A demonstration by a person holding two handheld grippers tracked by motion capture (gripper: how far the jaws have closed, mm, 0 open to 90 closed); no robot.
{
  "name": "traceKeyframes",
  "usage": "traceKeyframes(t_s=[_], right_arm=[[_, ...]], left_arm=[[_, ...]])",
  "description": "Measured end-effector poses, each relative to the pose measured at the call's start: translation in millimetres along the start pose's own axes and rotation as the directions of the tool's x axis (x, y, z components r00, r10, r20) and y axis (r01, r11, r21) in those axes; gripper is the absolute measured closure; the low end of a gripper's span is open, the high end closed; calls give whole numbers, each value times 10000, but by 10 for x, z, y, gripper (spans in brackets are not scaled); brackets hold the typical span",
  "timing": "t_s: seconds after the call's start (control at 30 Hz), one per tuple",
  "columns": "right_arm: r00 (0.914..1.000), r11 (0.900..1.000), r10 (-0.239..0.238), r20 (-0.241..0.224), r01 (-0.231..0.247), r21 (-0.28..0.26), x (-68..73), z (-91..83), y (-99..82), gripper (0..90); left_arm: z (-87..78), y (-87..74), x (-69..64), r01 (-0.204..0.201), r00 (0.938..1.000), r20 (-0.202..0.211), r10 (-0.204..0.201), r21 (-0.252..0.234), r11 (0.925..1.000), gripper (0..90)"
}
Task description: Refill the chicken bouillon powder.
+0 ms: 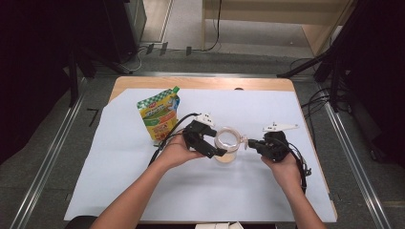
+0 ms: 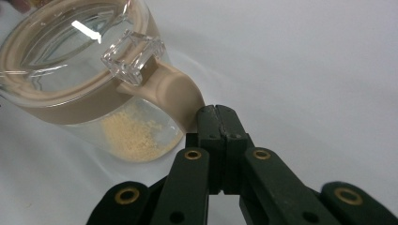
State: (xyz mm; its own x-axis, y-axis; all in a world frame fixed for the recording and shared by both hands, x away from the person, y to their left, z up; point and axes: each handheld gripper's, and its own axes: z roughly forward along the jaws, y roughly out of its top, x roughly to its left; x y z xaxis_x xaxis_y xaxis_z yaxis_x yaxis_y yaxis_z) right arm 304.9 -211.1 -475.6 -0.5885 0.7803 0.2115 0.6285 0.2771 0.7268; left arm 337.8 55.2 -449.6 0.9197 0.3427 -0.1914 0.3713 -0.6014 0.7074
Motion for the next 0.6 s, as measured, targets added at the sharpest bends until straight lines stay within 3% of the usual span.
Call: traceKeyframes(t_s=[0.43, 0.6], right_arm=[[10000, 10000, 86, 13, -86, -41, 4, 2, -4, 900], [10000, 9999, 88, 39, -88, -50, 8, -1, -3, 900]], left_arm=[[88, 34, -23, -124, 9997, -224, 124, -10, 9999, 111], [47, 71, -38, -196, 9995, -267, 187, -313, 9993, 111]])
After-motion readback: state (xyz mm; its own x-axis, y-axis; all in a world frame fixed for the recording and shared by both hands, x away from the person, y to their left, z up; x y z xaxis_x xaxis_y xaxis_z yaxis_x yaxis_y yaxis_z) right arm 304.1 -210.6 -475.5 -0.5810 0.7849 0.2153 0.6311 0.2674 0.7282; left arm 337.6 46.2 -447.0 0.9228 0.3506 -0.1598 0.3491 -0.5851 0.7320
